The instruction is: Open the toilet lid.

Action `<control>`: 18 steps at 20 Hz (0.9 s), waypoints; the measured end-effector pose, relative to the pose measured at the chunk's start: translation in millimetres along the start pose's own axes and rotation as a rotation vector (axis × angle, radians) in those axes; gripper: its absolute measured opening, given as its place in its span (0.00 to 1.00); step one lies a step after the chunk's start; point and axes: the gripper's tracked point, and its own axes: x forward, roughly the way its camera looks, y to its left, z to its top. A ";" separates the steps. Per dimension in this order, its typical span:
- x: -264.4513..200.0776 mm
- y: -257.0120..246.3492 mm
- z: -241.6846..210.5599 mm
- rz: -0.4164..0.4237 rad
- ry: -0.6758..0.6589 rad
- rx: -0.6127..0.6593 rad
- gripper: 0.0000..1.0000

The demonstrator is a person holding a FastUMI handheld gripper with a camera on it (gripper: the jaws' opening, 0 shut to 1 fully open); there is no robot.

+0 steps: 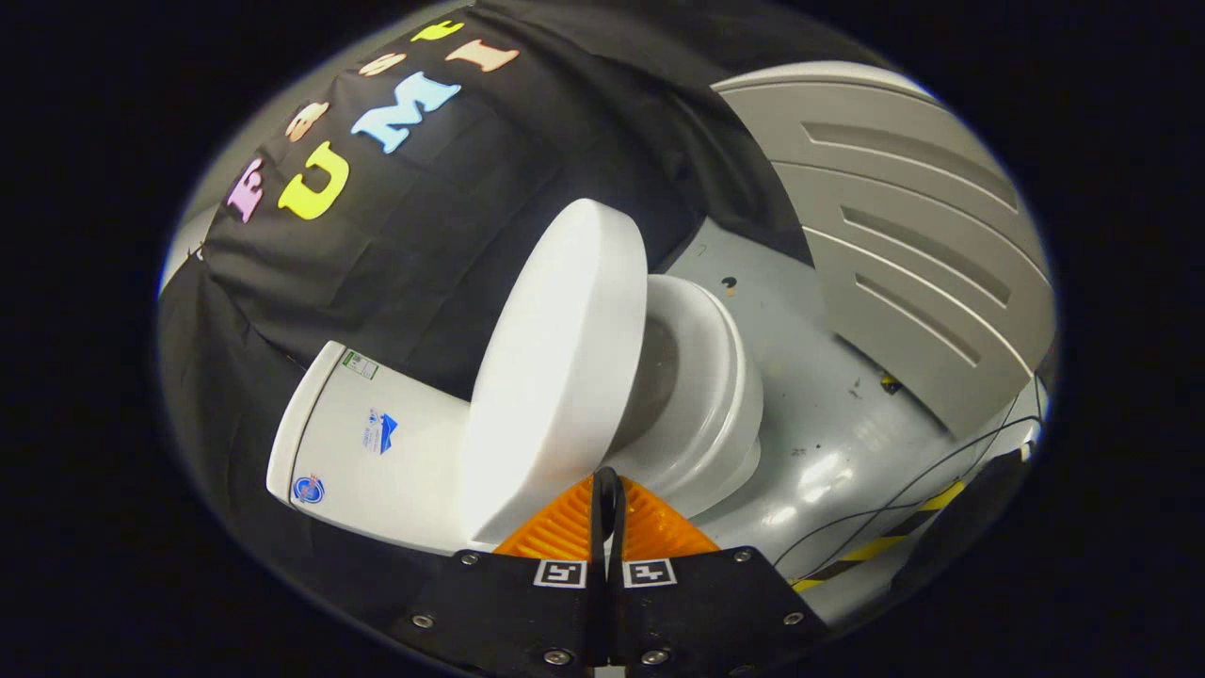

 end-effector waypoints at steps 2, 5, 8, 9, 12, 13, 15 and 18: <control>-8.7 12.8 5.0 -0.008 -0.034 -0.046 0.00; -17.9 27.1 11.0 -0.026 -0.063 -0.068 0.00; -25.3 47.9 12.5 -0.028 -0.108 -0.131 0.00; -26.6 54.8 15.0 -0.035 -0.133 -0.160 0.00; -32.7 73.8 16.9 -0.070 -0.190 -0.274 0.00; -36.3 80.4 18.5 -0.075 -0.206 -0.297 0.00; -37.7 89.2 19.0 -0.087 -0.234 -0.330 0.00; -39.6 99.2 17.7 -0.098 -0.265 -0.373 0.00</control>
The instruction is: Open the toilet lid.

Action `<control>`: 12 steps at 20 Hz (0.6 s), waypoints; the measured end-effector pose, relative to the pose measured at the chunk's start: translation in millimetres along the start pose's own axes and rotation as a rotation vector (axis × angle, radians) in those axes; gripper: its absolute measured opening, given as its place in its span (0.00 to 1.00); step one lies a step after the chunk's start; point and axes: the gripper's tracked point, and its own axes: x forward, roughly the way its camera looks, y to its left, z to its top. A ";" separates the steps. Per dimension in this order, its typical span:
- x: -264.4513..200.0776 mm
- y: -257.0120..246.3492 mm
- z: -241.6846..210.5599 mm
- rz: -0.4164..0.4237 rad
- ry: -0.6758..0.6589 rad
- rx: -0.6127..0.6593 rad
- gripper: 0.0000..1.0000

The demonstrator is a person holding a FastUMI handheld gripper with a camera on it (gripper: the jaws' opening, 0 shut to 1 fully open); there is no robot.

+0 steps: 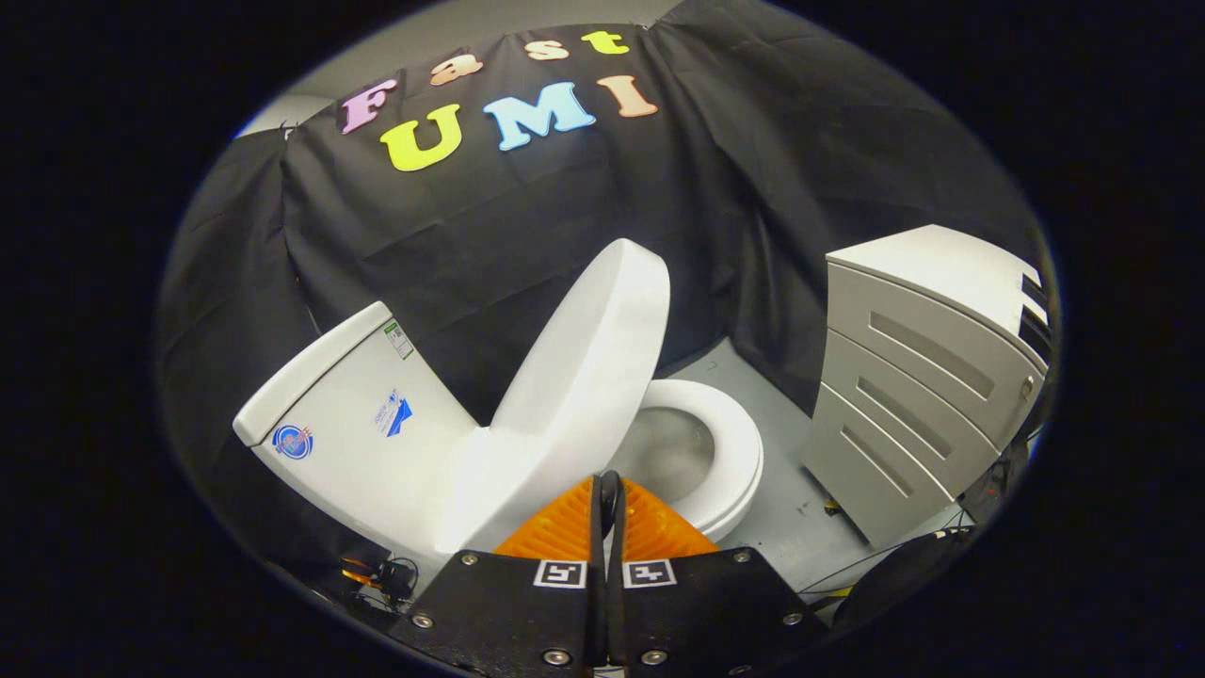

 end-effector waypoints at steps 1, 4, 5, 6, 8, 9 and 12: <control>-0.8 4.2 2.3 -0.001 -0.015 -0.017 0.00; -3.5 18.3 7.3 -0.003 -0.056 -0.084 0.00; -5.5 23.4 10.3 -0.003 -0.070 -0.110 0.00; -6.1 28.6 12.5 -0.003 -0.088 -0.135 0.00; -7.7 38.6 15.6 -0.004 -0.113 -0.177 0.00; -9.0 43.9 17.9 -0.004 -0.121 -0.192 0.00; -13.8 57.6 22.5 0.004 -0.149 -0.229 0.00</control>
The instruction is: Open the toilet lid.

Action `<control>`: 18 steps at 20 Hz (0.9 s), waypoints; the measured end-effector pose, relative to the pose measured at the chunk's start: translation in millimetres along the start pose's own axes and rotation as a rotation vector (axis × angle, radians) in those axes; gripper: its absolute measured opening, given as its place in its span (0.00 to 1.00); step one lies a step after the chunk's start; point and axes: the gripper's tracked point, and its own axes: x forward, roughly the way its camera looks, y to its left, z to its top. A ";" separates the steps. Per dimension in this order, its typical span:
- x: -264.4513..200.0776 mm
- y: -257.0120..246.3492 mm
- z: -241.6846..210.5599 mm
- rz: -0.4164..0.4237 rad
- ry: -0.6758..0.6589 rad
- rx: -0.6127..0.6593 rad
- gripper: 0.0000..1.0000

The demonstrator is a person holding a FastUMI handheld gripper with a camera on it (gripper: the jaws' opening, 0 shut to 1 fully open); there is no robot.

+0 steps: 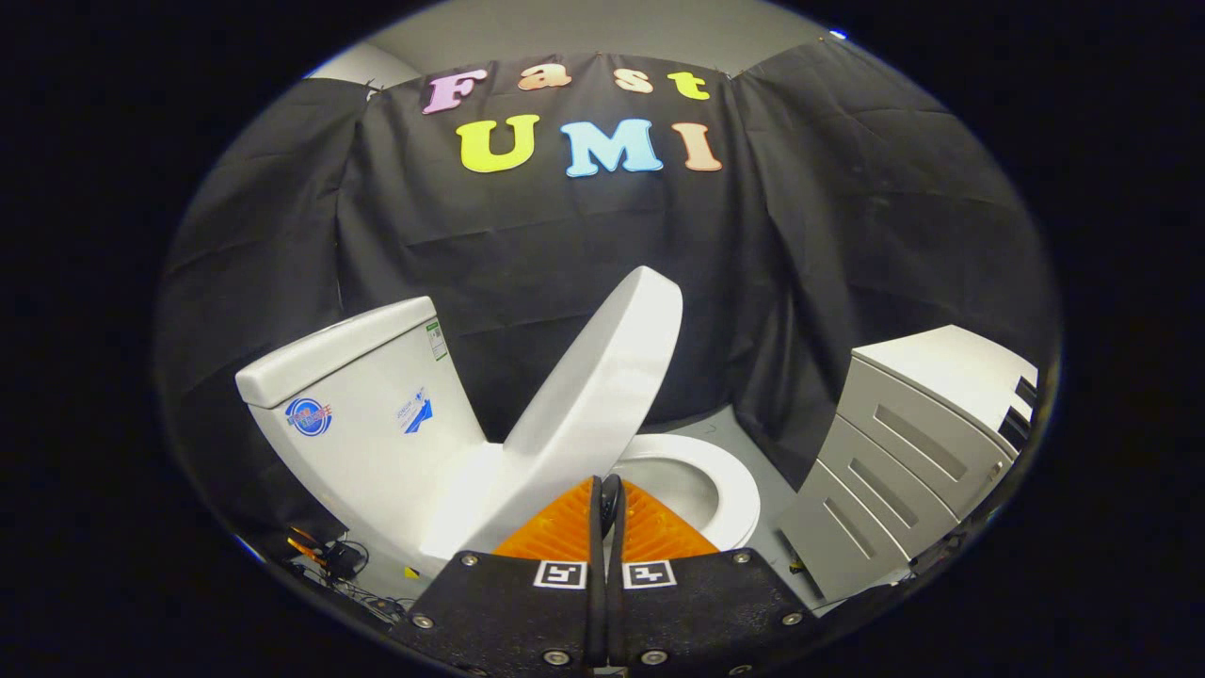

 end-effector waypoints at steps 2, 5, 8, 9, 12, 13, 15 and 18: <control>-1.5 10.0 5.4 0.005 -0.024 -0.044 0.00; -3.8 24.2 16.1 0.008 -0.055 -0.085 0.00; -6.3 41.5 23.0 0.016 -0.084 -0.125 0.00; -8.0 47.7 26.4 0.020 -0.094 -0.142 0.00; -10.5 65.5 34.8 0.034 -0.126 -0.181 0.00; -10.7 72.5 37.0 0.039 -0.138 -0.192 0.00; -11.4 85.1 41.6 0.052 -0.159 -0.215 0.00; -12.7 103.3 45.9 0.072 -0.182 -0.233 0.00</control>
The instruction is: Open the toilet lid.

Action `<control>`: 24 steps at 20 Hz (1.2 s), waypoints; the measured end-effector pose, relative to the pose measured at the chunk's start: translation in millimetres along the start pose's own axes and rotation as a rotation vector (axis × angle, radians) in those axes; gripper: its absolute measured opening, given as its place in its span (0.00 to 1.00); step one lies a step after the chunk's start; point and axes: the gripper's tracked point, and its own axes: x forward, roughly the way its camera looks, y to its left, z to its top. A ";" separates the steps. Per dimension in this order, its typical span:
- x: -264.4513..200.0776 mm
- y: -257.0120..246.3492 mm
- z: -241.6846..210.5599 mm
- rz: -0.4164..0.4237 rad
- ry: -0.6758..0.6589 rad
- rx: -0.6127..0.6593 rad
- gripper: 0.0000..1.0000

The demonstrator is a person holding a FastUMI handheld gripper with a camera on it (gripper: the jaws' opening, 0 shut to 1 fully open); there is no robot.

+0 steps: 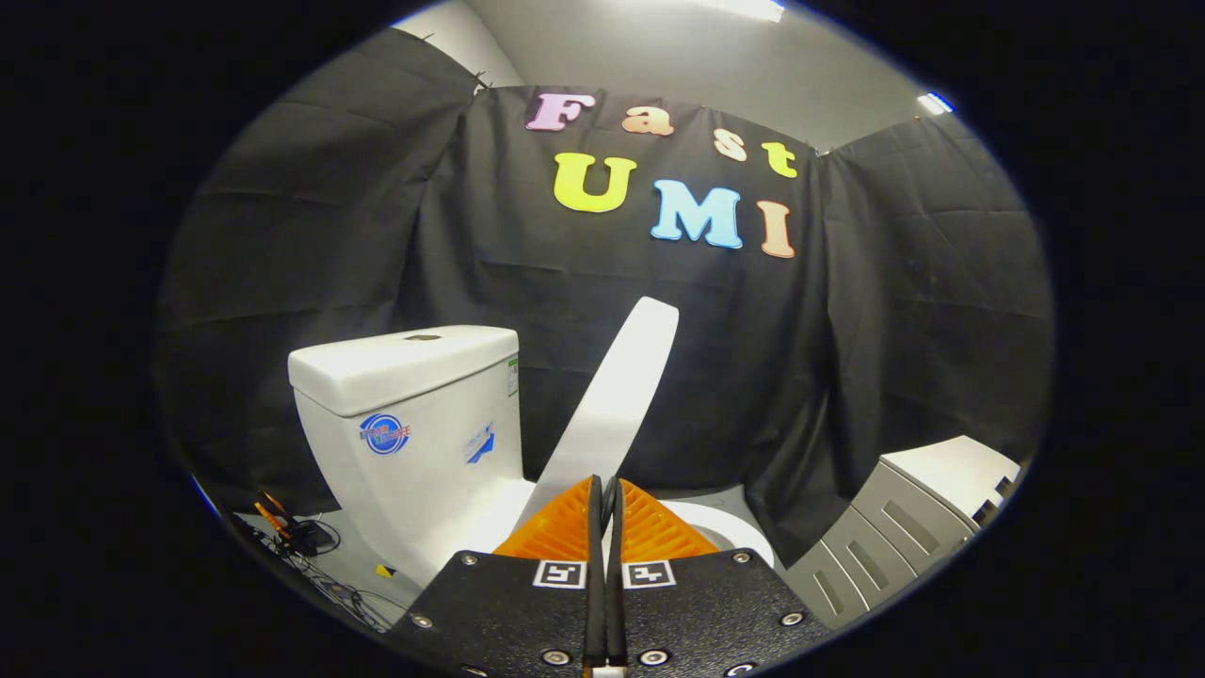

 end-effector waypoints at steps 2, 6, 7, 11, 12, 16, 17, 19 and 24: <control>0.5 11.6 6.6 0.019 -0.016 -0.022 0.00; 0.6 35.4 17.9 0.061 -0.043 -0.060 0.00; 0.2 41.4 19.6 0.070 -0.050 -0.066 0.00; 1.1 66.4 28.4 0.109 -0.074 -0.095 0.00; 2.5 71.3 28.9 0.118 -0.076 -0.095 0.00; 4.1 90.2 35.4 0.161 -0.081 -0.084 0.00; 3.7 94.6 36.0 0.170 -0.084 -0.082 0.00; 5.4 101.9 38.6 0.183 -0.090 -0.082 0.00; 6.8 116.5 40.9 0.212 -0.098 -0.092 0.00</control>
